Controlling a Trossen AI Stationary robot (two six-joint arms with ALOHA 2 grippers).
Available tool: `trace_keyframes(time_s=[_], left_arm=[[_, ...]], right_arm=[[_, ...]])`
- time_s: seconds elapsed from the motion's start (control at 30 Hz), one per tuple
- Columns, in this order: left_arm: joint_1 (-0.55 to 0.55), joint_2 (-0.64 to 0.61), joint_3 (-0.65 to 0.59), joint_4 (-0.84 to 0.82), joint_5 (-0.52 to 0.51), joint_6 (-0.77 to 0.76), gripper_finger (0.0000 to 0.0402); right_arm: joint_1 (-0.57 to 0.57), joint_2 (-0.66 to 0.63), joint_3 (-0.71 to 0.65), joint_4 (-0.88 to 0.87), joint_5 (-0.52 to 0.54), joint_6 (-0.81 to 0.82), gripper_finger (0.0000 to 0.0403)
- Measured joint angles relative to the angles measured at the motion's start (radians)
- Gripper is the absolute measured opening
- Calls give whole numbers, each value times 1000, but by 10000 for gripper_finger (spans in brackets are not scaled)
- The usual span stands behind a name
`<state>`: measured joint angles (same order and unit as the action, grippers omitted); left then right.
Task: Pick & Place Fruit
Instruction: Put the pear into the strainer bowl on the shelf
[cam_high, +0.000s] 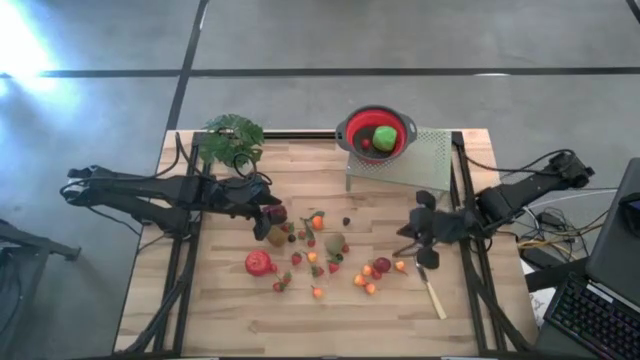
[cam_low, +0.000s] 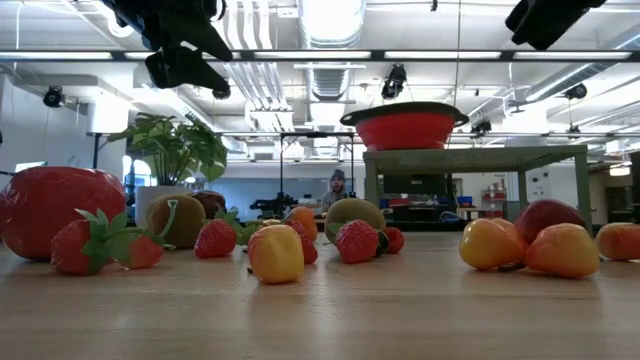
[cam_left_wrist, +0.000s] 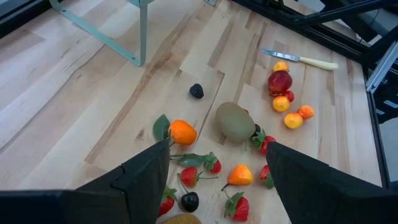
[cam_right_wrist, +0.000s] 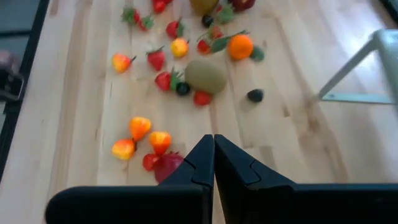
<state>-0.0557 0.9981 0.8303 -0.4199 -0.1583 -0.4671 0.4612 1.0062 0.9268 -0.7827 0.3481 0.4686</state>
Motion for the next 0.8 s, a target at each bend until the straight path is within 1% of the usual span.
trace_keyframes(time_s=[0.1,0.23,0.37,0.53,0.63,0.8], left_arm=[[0,0,0,0,0,0,273],[0,0,0,0,0,0,273],[0,0,0,0,0,0,273],[0,0,0,0,0,0,273],[0,0,0,0,0,0,273],[0,0,0,0,0,0,273]], right_arm=[[30,53,0,-38,0,53,8],[67,133,0,-139,0,193,8],[109,207,0,-228,-38,323,8],[161,264,0,-232,-53,411,12],[178,282,0,-231,-53,445,29],[196,307,-8,-192,-50,466,79]])
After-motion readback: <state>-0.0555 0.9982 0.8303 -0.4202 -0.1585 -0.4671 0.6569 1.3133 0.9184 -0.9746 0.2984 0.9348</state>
